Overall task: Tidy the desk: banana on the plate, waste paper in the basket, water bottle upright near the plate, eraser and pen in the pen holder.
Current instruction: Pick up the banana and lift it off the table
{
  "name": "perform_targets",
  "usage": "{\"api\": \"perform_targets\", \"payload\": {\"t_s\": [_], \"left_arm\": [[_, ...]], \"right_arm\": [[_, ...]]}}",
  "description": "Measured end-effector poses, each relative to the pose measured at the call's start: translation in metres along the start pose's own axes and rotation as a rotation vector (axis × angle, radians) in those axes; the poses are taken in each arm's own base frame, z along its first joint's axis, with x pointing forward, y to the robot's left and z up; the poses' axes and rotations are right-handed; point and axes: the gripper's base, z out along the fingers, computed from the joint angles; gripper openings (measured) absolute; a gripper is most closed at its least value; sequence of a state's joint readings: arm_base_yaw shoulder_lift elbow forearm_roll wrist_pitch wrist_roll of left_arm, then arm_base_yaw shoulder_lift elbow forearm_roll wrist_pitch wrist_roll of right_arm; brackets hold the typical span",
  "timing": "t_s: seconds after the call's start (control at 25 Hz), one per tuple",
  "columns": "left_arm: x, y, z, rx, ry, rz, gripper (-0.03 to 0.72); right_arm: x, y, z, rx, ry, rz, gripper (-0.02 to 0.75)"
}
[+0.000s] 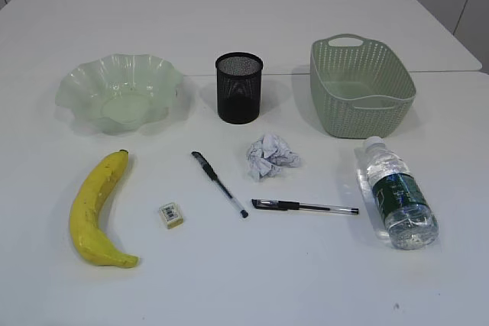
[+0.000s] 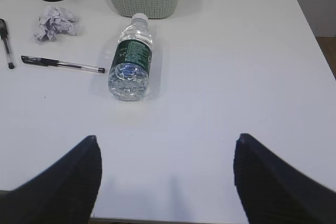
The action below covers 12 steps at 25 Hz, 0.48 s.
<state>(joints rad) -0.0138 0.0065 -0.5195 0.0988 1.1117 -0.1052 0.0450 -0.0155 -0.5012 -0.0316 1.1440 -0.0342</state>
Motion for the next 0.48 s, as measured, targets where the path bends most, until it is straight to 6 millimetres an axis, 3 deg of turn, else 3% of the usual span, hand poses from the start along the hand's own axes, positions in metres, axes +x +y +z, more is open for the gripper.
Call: {"api": "perform_targets", "payload": {"t_s": [0.48], "left_arm": [[0.0,0.0,0.0,0.0,0.0,0.0,0.403]], "right_arm": [[-0.0003,0.0,0.0,0.0,-0.004,0.0,0.585]]}}
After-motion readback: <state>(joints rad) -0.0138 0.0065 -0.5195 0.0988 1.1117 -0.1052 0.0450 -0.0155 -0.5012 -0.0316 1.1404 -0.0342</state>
